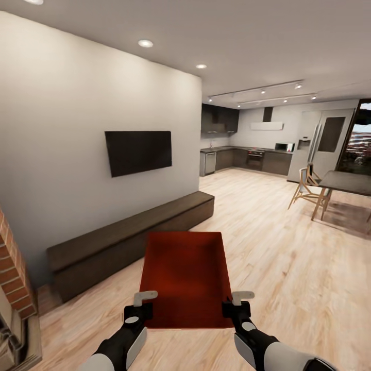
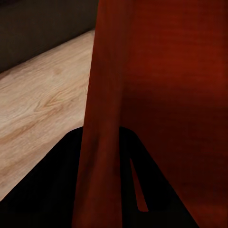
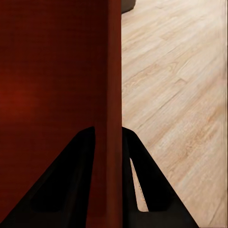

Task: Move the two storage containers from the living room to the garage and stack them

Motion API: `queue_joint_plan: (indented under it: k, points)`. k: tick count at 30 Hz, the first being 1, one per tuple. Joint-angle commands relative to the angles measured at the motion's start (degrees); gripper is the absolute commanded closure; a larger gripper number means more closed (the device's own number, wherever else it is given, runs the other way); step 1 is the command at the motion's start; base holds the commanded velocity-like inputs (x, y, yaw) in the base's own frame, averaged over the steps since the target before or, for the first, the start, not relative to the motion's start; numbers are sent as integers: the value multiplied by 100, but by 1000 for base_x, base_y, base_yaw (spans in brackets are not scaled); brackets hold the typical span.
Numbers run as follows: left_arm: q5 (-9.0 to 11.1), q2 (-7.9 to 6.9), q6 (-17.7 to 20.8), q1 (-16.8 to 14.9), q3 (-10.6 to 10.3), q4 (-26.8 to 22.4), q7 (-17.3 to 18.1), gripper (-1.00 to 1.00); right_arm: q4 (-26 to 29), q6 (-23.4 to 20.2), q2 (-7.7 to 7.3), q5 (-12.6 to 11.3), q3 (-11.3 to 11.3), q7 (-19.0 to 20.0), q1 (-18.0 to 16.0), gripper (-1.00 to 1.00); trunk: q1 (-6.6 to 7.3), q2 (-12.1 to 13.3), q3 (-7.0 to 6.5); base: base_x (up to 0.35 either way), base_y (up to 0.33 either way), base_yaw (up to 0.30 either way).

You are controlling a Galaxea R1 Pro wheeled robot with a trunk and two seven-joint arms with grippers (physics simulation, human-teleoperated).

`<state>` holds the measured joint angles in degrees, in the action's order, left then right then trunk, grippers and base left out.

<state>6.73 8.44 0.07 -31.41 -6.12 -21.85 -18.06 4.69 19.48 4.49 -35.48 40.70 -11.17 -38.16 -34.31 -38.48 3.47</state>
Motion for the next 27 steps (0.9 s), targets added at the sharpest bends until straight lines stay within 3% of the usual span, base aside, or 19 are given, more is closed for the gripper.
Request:
queue_joint_plan:
  k: [1,27]
  points:
    - [13,-9,2,-5,23,-14,-49,100,-12,38,-1,-99,-142,1,-7,100,-4,-9,10,264,0,-289]
    - [13,-10,-1,-5,23,-12,-46,100,-12,38,-1,-99,-142,1,-7,100,-4,-9,10,317,0,-289]
